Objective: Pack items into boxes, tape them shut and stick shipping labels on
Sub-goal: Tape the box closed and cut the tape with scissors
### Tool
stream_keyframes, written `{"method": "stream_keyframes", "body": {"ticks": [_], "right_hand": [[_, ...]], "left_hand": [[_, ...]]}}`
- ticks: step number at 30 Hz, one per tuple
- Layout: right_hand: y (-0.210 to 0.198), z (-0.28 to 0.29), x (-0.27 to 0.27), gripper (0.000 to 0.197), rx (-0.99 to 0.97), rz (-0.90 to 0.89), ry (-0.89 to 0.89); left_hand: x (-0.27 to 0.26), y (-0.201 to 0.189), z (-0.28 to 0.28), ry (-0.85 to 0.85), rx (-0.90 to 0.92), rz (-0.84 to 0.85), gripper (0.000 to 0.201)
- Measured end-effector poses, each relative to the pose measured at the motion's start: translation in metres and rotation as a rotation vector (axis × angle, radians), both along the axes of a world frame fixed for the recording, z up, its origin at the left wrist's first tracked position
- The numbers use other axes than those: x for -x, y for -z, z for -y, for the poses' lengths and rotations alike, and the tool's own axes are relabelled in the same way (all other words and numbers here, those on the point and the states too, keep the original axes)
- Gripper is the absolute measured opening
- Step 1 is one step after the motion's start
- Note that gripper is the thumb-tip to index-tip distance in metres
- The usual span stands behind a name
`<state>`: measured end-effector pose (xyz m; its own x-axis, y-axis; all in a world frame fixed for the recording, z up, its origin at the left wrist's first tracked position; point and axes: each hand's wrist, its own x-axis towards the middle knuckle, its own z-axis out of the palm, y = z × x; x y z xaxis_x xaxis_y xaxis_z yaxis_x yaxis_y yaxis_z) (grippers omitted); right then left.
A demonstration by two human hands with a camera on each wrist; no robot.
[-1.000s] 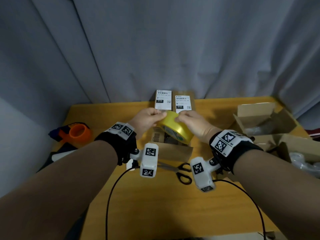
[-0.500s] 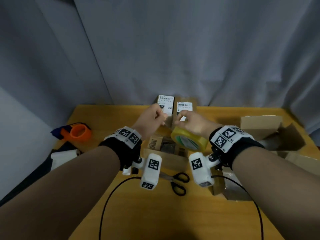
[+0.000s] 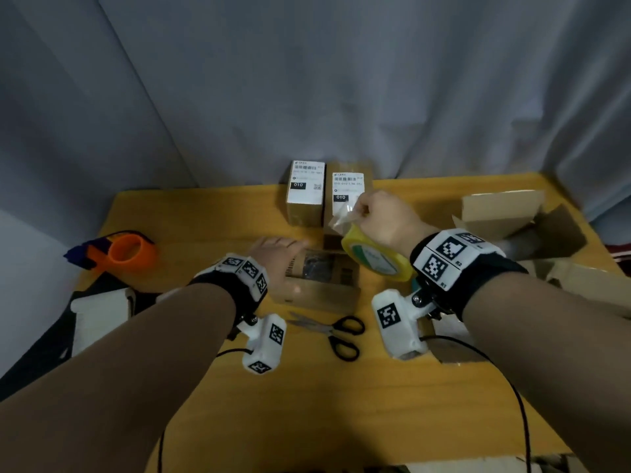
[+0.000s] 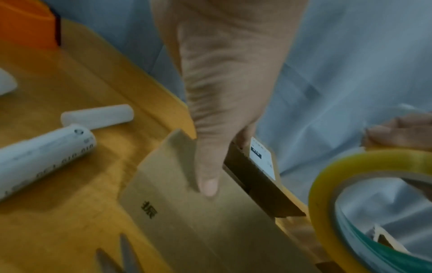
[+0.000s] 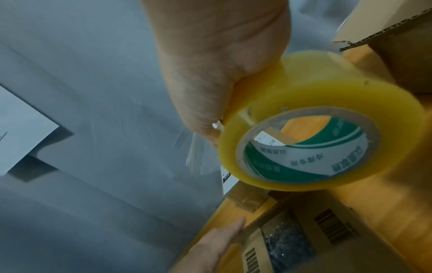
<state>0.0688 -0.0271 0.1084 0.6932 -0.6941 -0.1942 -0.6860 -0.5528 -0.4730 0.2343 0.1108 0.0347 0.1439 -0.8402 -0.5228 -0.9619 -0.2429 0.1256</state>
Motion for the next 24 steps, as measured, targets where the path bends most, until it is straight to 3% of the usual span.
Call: {"method": "stream_keyframes", "body": {"ticks": [5,9,13,18,20,24], "right_hand": [[-0.003,-0.011,-0.001,0.009,0.047,-0.068,-0.02],[0.006,-0.022,-0.008,0.015,0.043,-0.088,-0.036],[0.024,-0.032,-0.029,0.017,0.078,-0.17,-0.084],[0.051,-0.044,-0.055,0.017,0.106,-0.294,-0.138],[0.052,-0.044,-0.063,0.019,0.142,-0.355,-0.174],[0.049,-0.044,-0.072,0.019,0.116,-0.435,-0.193]], "left_hand": [[-0.006,0.031,-0.003,-0.104,0.033,-0.085,0.056],[-0.002,0.05,-0.015,-0.272,0.2,-0.336,0.047],[-0.001,0.055,-0.017,-0.366,0.324,-0.331,0.037],[-0.01,0.049,-0.016,-0.38,0.248,-0.408,0.037],[-0.018,0.043,-0.018,-0.452,0.198,-0.535,0.034],[-0.024,0.02,-0.025,-0.815,0.179,-0.922,0.027]]}}
